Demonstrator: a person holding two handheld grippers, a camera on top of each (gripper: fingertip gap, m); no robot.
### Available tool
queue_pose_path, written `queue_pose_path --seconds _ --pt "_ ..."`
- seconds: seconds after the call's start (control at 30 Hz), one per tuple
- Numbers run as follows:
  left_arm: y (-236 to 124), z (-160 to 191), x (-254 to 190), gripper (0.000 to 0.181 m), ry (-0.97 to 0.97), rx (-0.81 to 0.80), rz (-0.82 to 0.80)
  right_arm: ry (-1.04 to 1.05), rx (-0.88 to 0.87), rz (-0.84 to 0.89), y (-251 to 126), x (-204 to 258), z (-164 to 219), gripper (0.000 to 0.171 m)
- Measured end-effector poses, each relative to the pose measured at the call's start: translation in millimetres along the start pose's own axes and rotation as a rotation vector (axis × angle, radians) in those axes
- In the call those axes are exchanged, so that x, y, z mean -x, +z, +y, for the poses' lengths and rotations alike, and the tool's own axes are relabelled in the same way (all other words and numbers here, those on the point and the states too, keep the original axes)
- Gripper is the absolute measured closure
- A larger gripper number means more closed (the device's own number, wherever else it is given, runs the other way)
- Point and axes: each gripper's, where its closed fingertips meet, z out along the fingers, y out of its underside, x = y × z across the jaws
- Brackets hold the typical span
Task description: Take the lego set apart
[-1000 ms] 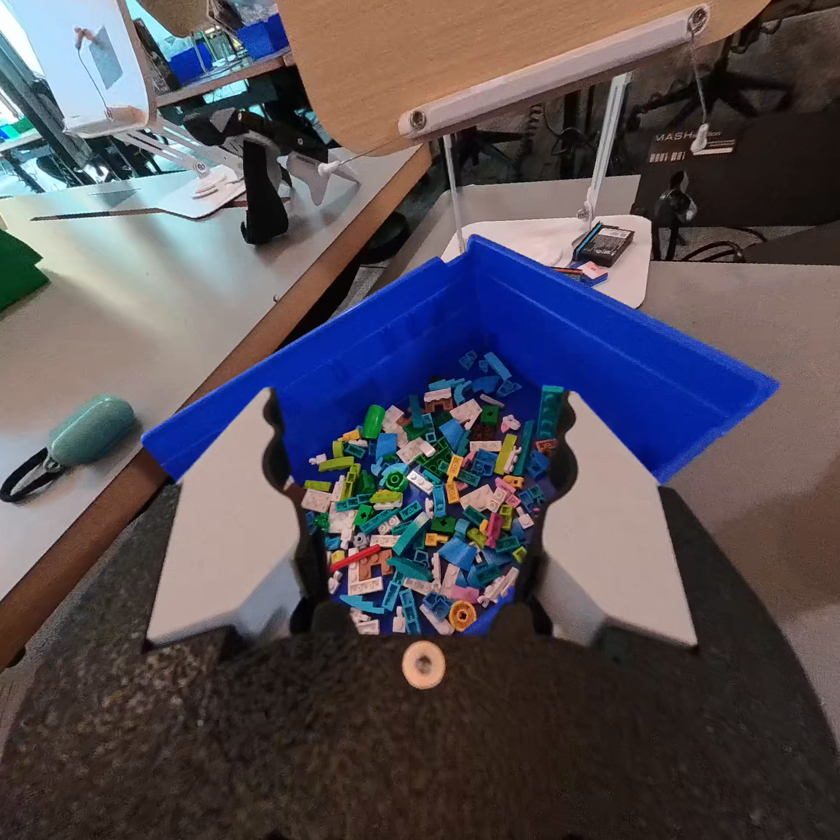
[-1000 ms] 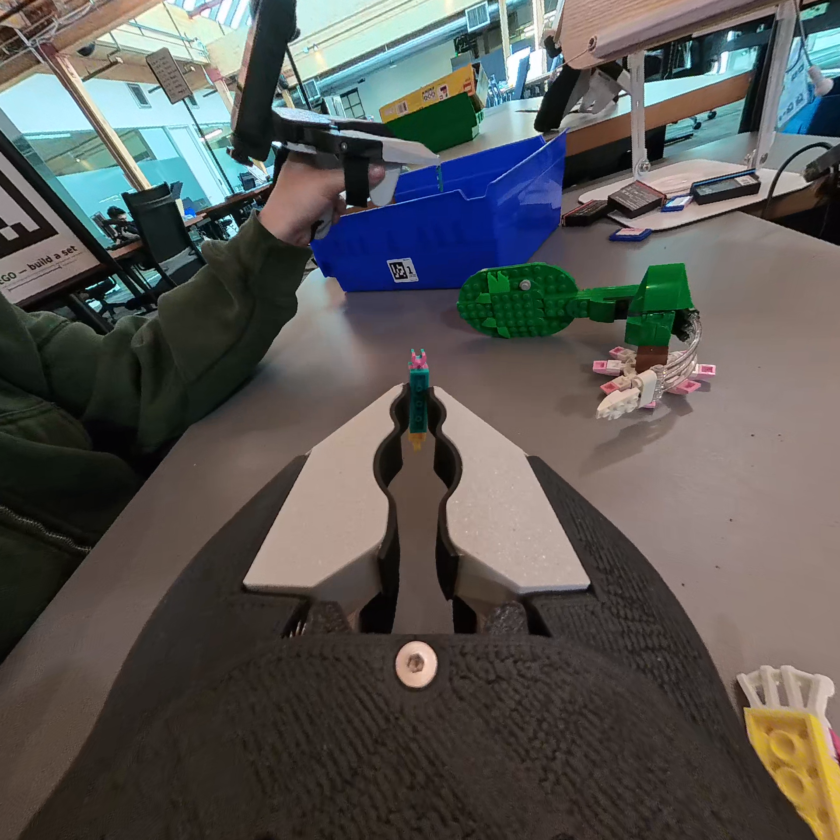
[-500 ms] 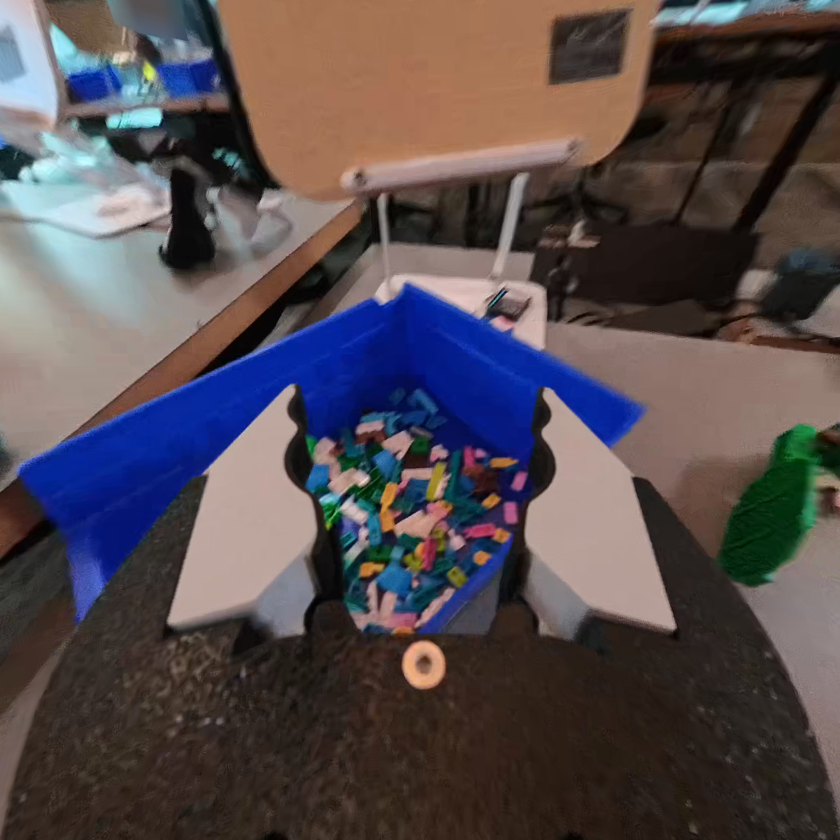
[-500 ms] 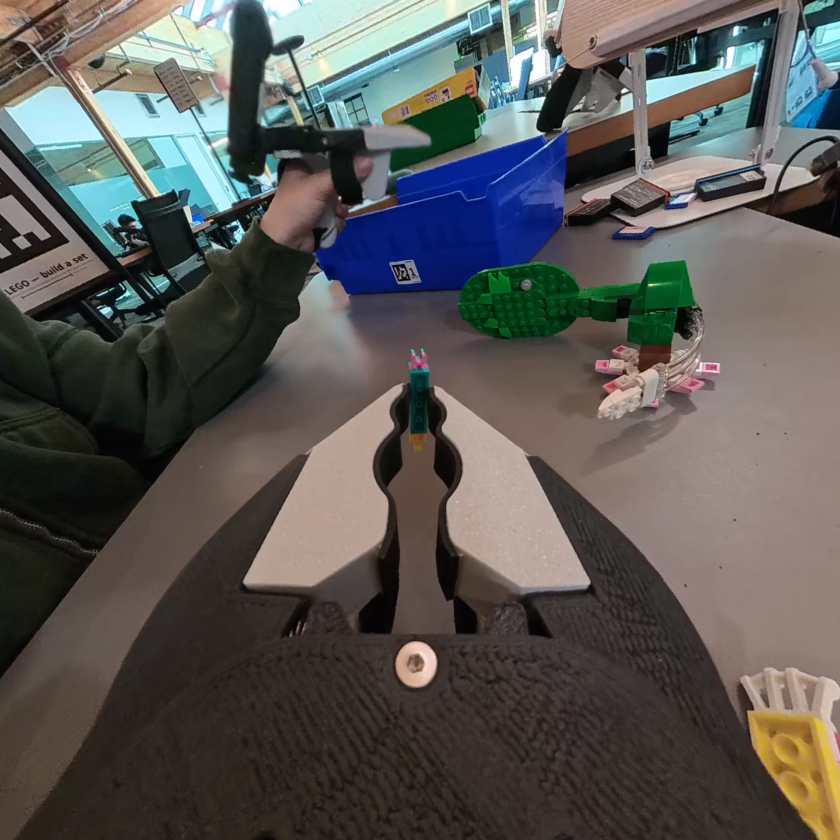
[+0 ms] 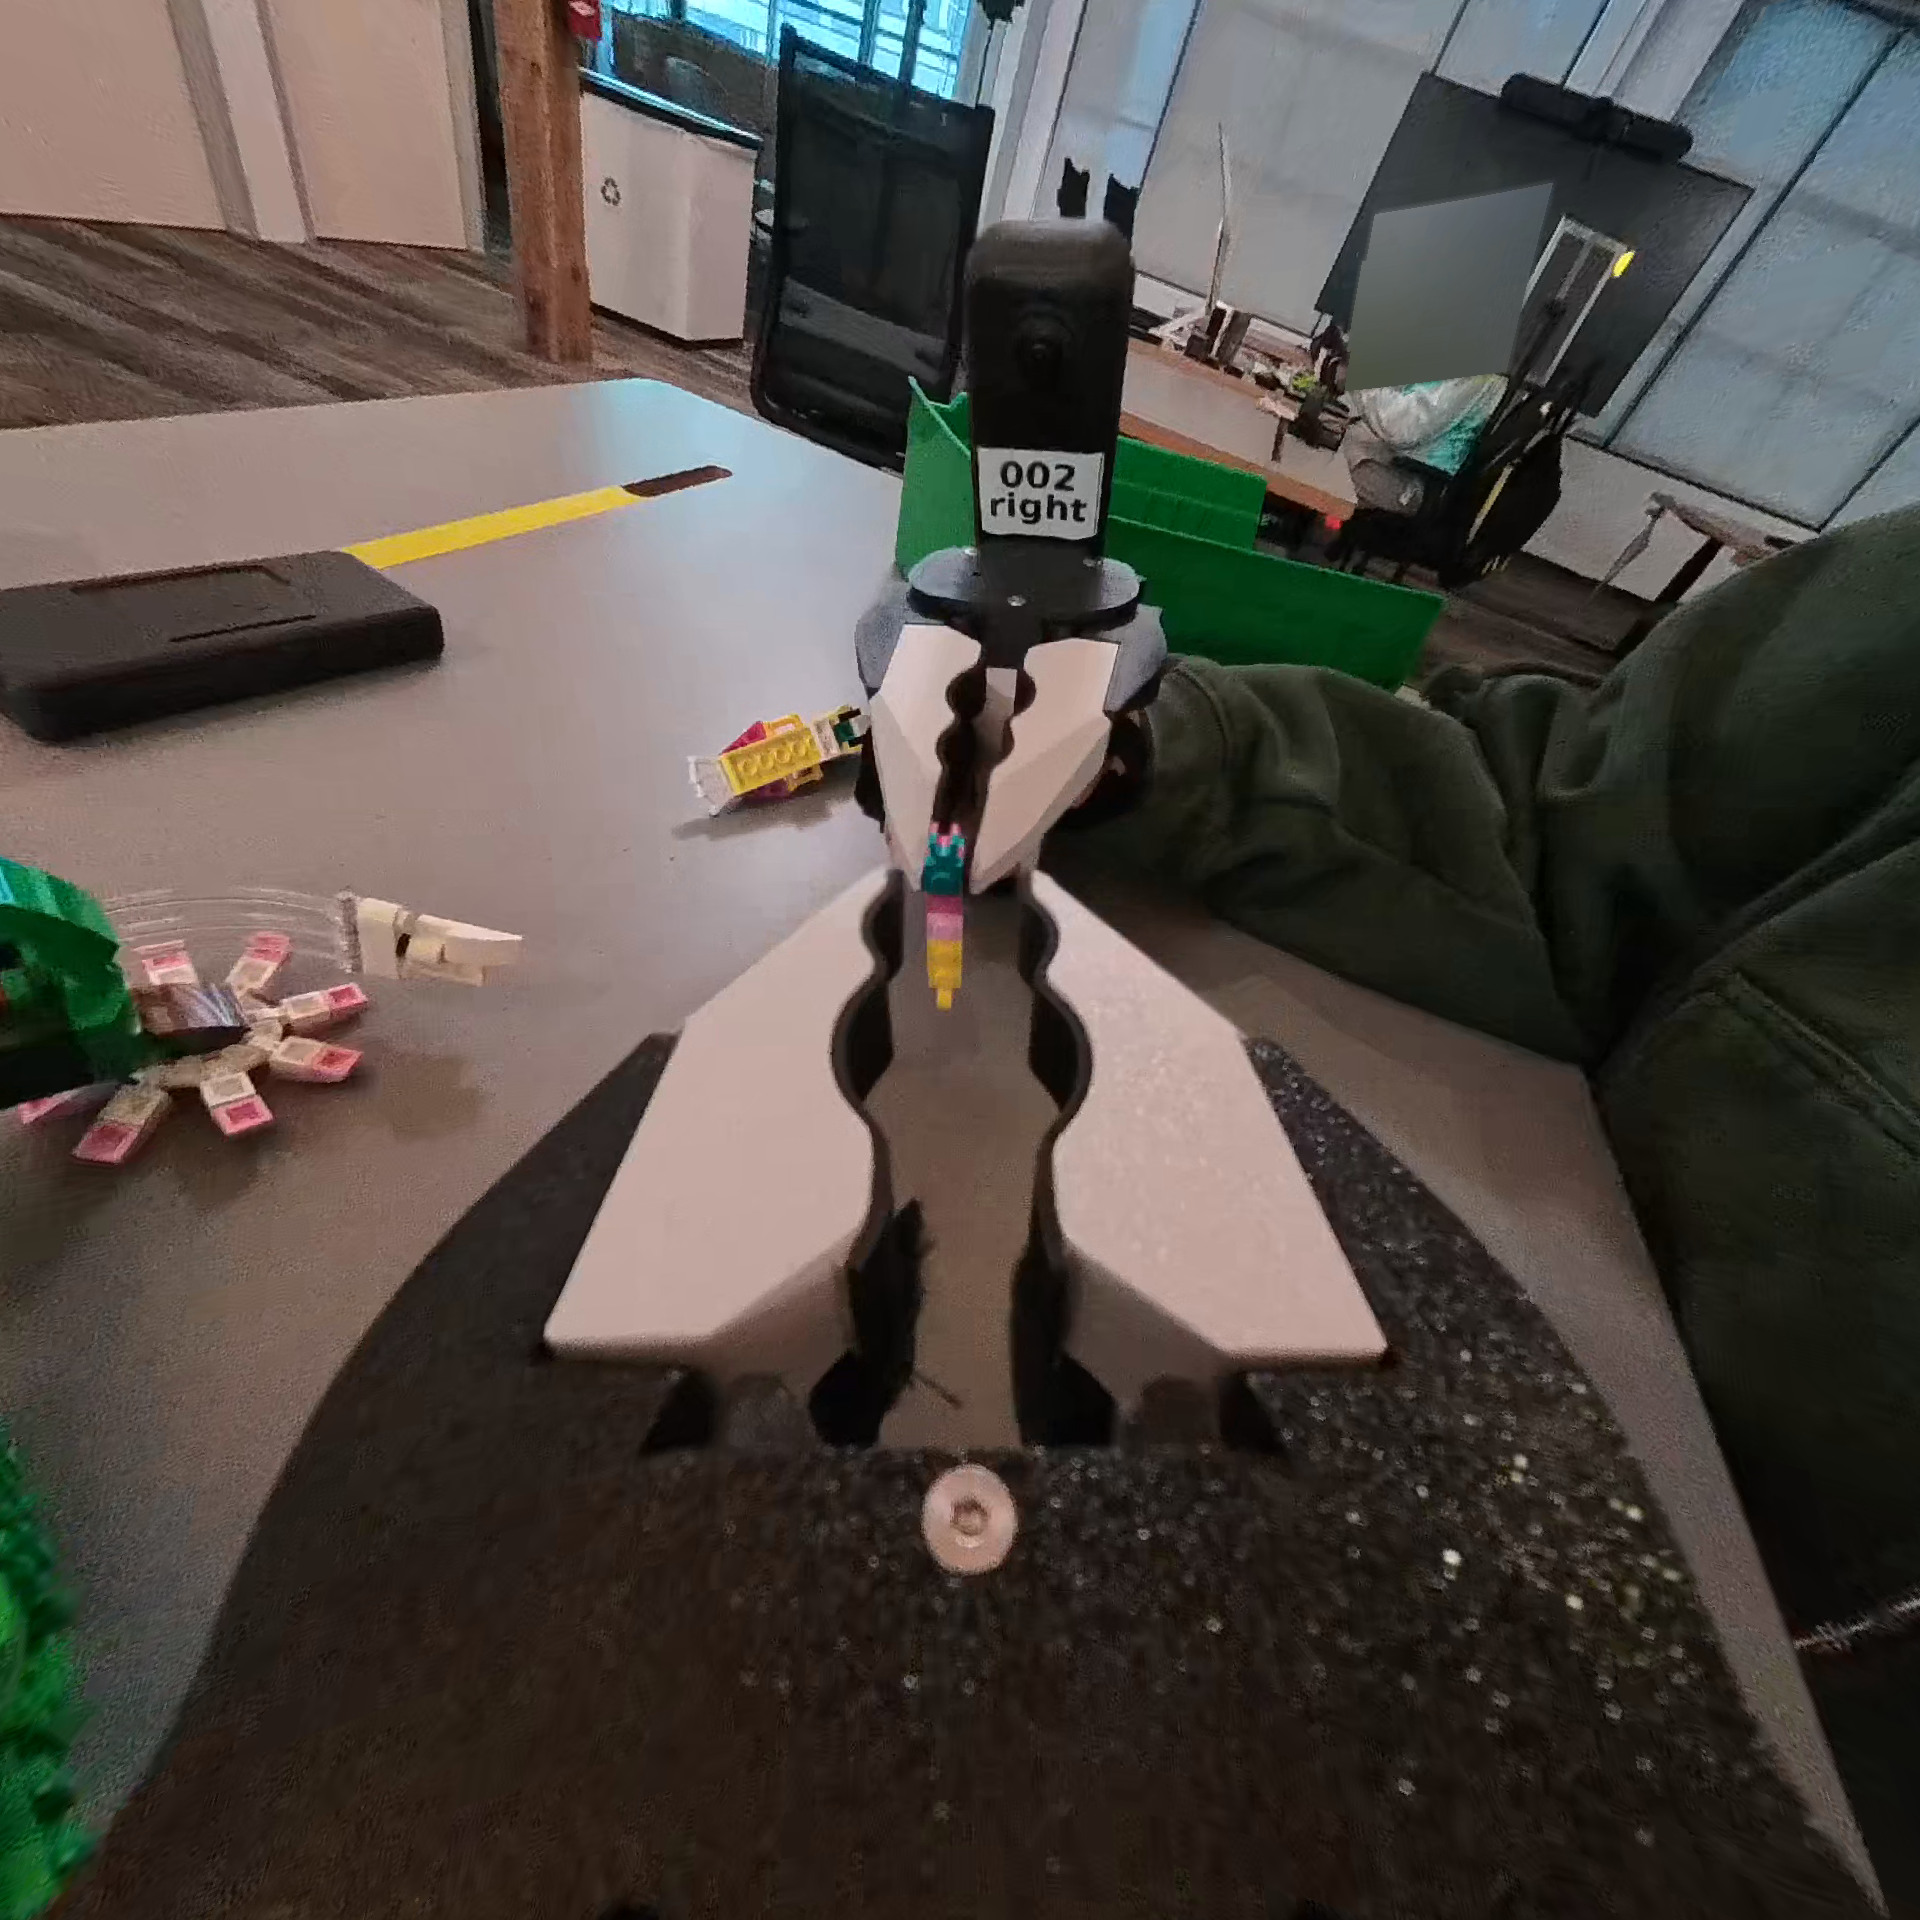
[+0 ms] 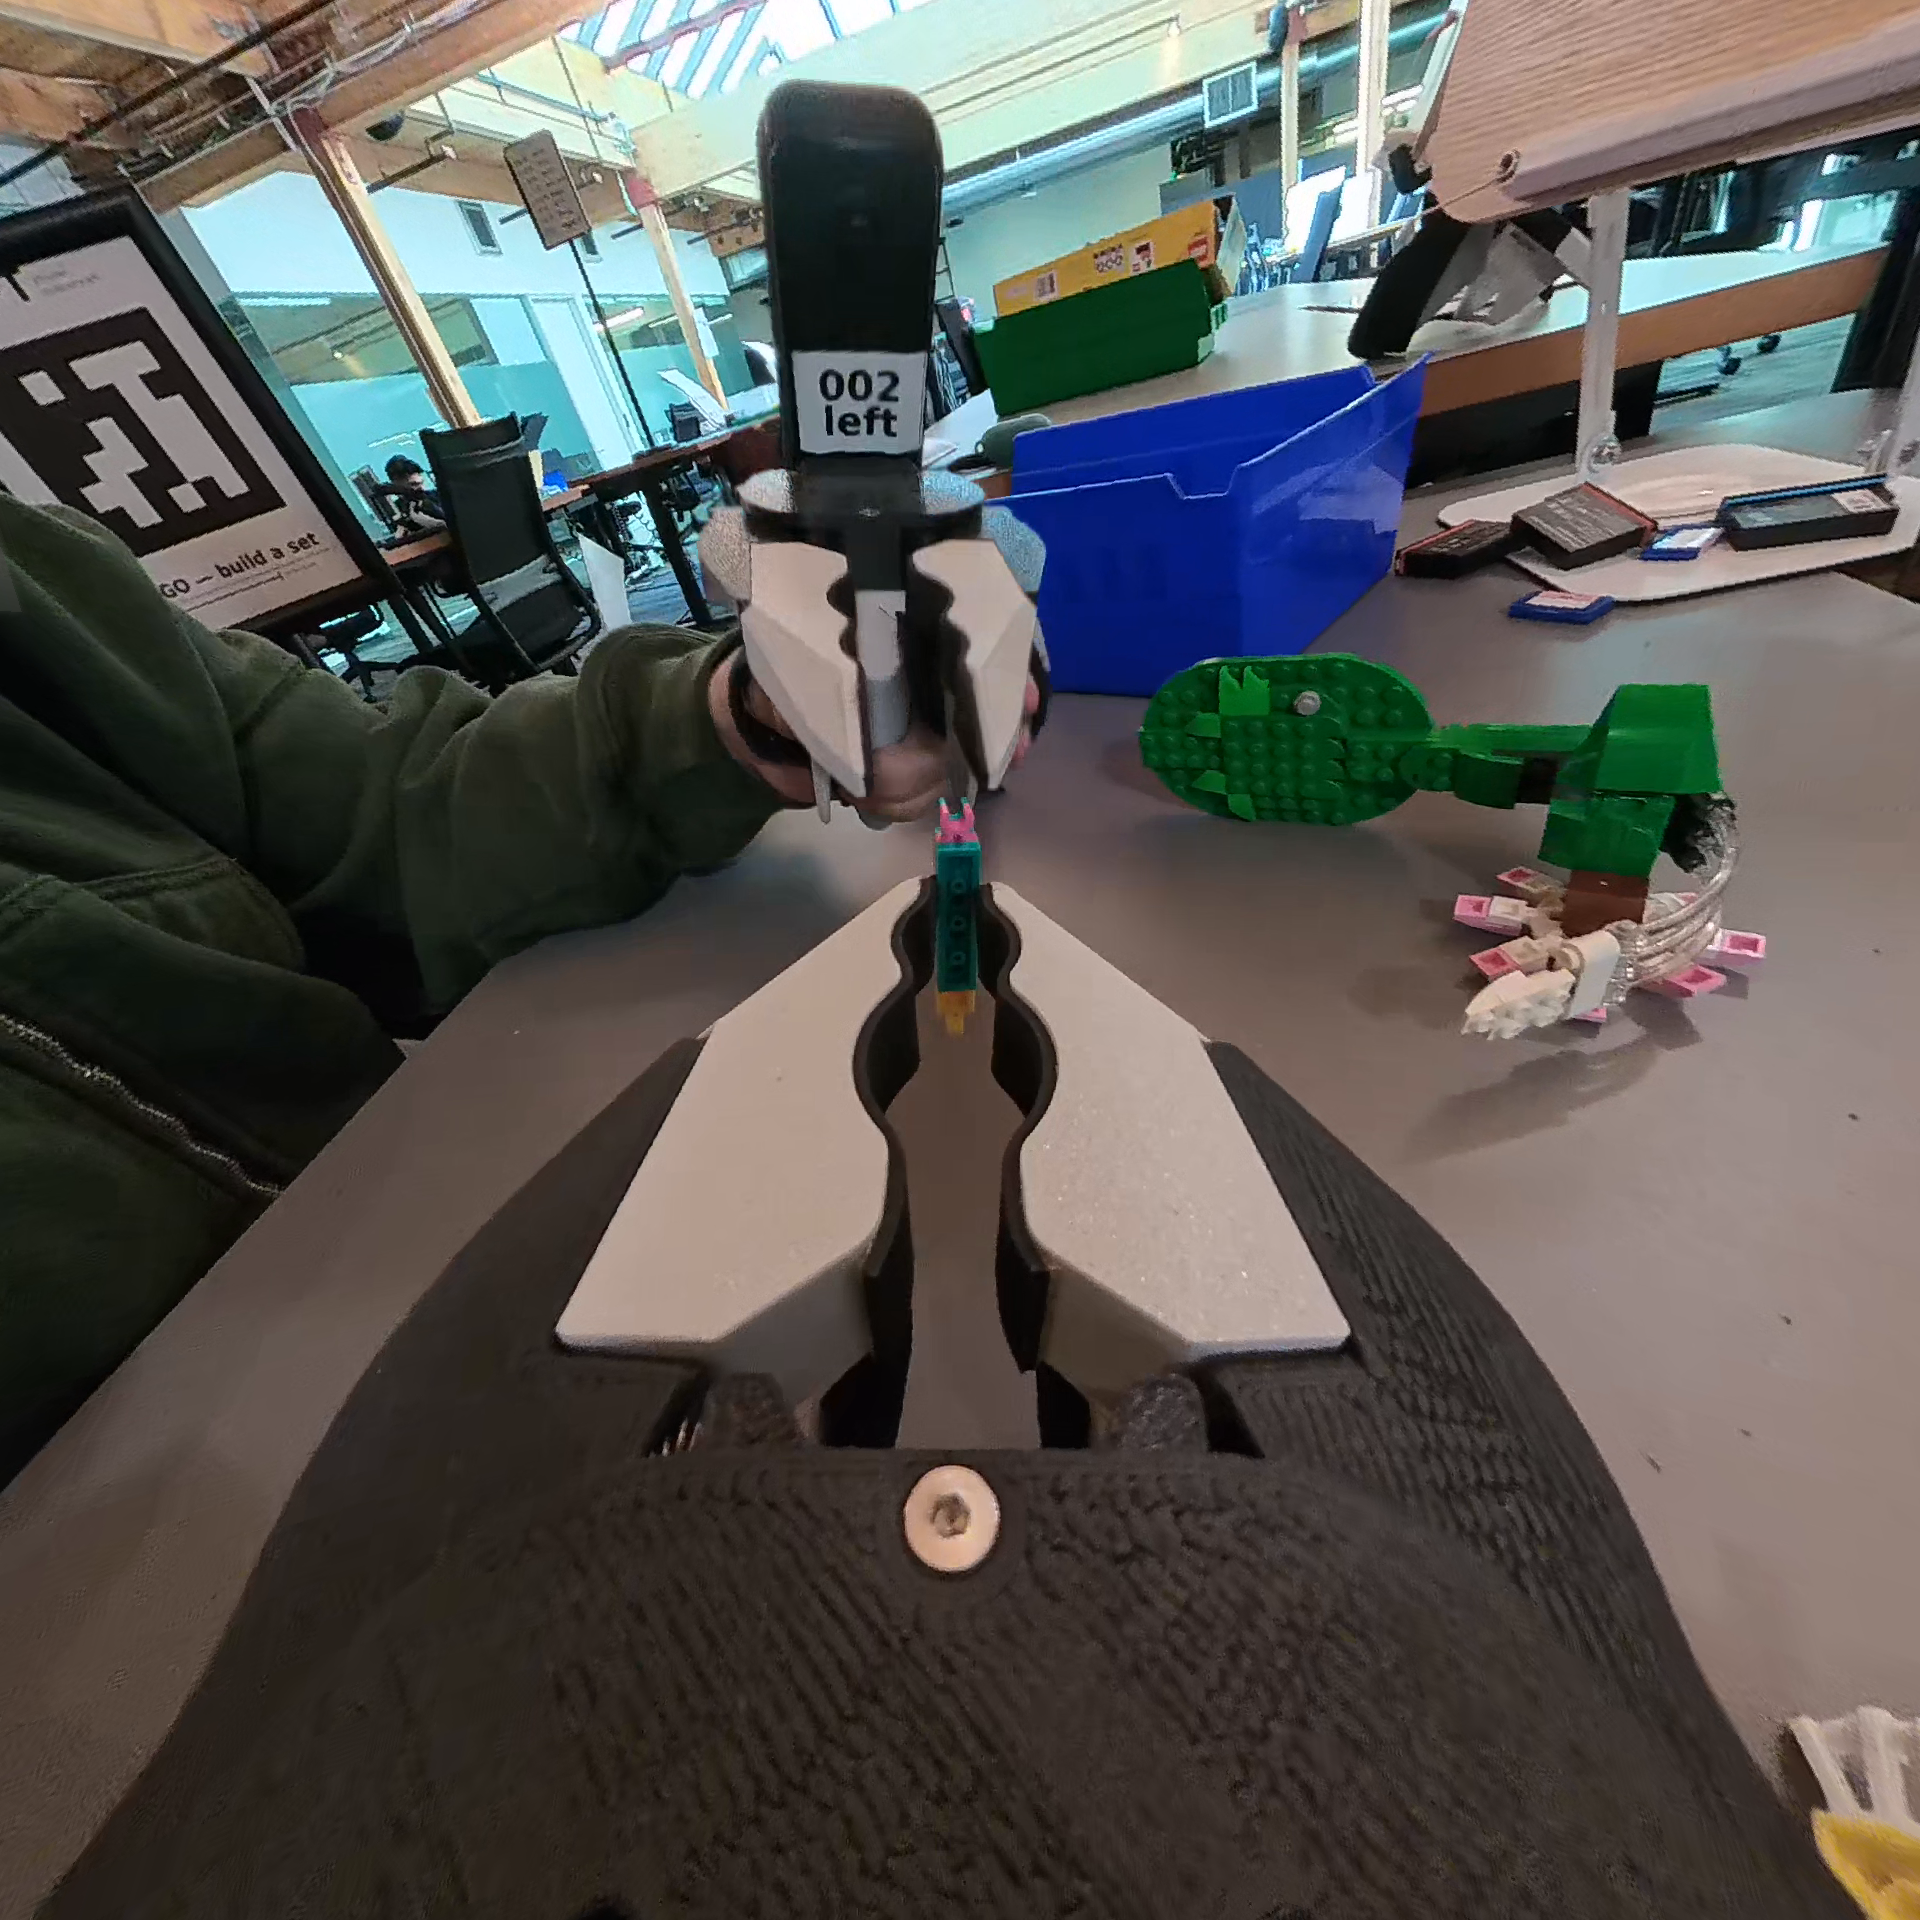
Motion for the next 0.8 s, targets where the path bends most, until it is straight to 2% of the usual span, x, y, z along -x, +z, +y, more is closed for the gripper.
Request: queue_pose_path --seconds 0.23,0.3,0.5,0.8 --pt "11.3 7.7 -4.9 0.166 -0.019 0.014 0.039 -0.02 0.011 -0.021 3.7 4.5 1.2 0.166" --pt "12.7 6.9 -2.9 0.176 -0.006 0.008 0.025 -0.026 0.015 -0.024 4.0 5.4 1.7 0.166" --pt "11.7 7.7 -4.4 0.176 0.052 0.024 0.009 -0.046 0.014 -0.02 5.4 6.6 1.5 0.166" --pt "8.2 5.9 -16.0 0.176 0.003 0.0 0.096 -0.076 -0.013 -0.061 14.4 19.0 -1.3 0.165"
